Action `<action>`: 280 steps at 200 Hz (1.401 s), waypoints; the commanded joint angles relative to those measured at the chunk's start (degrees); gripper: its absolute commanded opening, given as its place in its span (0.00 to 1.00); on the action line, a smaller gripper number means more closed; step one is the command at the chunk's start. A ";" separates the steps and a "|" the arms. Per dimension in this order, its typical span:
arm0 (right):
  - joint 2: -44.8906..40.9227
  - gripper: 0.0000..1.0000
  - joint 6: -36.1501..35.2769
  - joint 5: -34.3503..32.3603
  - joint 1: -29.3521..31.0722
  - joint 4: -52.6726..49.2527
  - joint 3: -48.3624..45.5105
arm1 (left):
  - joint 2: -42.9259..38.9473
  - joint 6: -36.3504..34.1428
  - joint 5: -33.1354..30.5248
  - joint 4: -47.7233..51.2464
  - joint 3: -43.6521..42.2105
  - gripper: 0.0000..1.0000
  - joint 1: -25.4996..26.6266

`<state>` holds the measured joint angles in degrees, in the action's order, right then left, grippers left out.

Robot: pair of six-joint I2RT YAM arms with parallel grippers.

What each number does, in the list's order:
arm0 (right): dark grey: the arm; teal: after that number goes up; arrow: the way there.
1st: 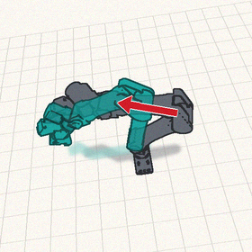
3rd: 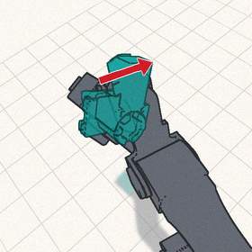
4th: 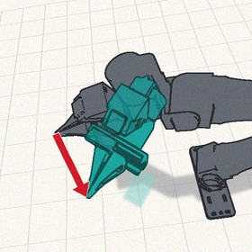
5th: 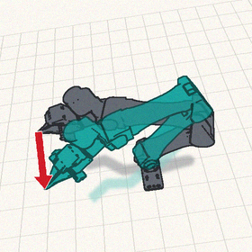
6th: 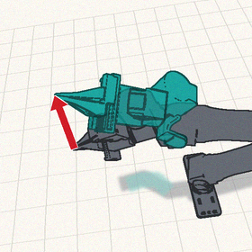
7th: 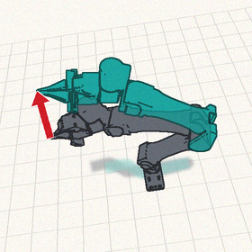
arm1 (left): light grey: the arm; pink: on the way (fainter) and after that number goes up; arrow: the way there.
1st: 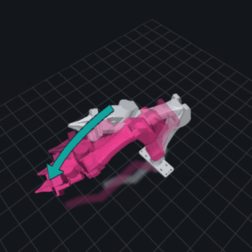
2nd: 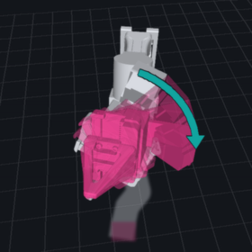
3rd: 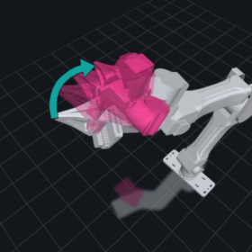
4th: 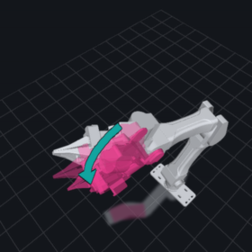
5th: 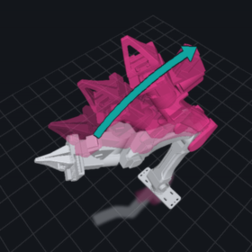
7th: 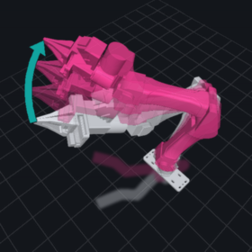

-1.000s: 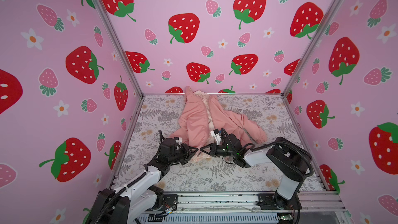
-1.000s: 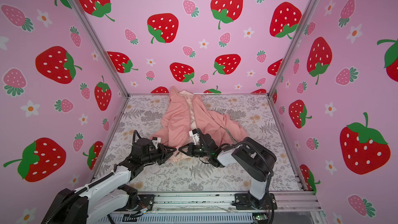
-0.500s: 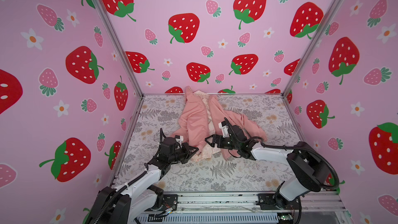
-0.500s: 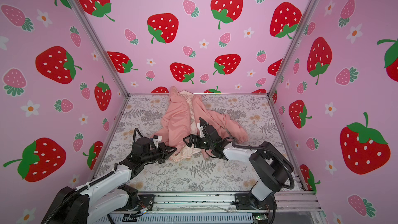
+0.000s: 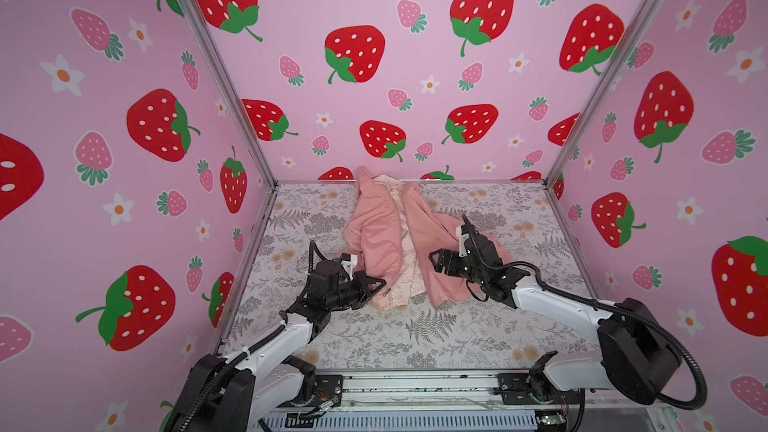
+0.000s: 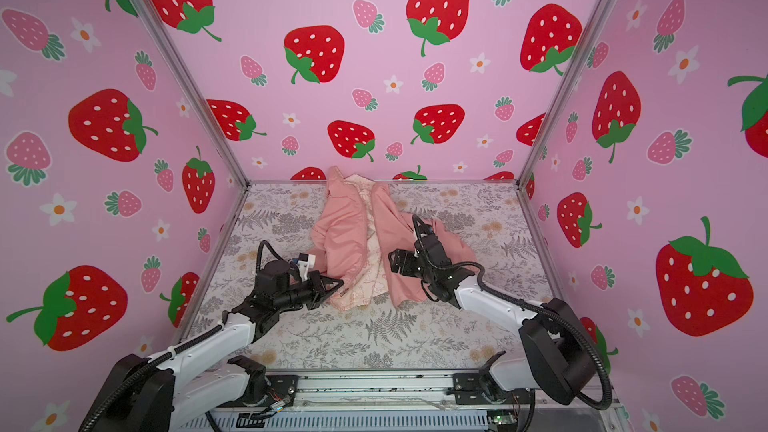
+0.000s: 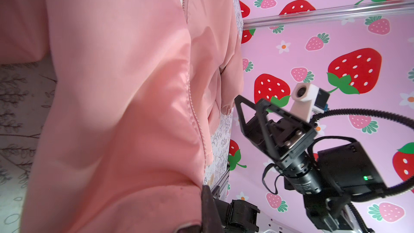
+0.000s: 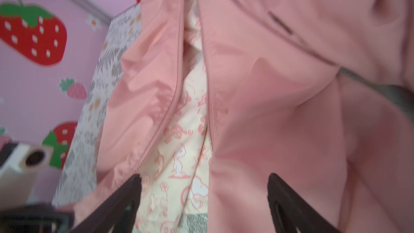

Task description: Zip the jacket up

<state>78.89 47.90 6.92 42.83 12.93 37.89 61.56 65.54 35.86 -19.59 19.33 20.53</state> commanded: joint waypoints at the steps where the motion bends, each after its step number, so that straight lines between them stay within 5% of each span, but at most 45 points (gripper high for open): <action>1: 3.58 0.68 11.67 15.76 2.41 18.18 -3.65 | 0.16 -1.10 1.37 -2.47 1.99 0.00 0.04; 34: 9.72 0.64 25.01 18.85 6.40 33.77 -5.45 | 0.36 -1.03 1.49 -2.59 1.69 0.00 -0.06; 81: 16.83 0.65 33.68 19.16 8.93 44.77 -4.53 | 0.00 -0.63 1.76 -3.31 1.02 0.00 0.03; 185: 24.44 0.53 37.71 19.86 9.99 49.73 2.33 | -0.44 0.80 3.12 -5.36 -0.30 0.00 0.11; 242: 26.08 0.17 39.03 20.32 9.91 50.84 3.21 | -0.76 0.82 3.52 -5.38 -0.52 0.00 0.13; 280: 24.21 0.00 37.02 19.92 9.88 46.60 2.91 | -1.07 -0.15 4.38 -5.37 -0.96 0.40 0.10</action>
<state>104.84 85.36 26.83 52.49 60.88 40.23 61.45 65.82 38.48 -23.64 18.87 20.53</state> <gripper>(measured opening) 0.044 0.339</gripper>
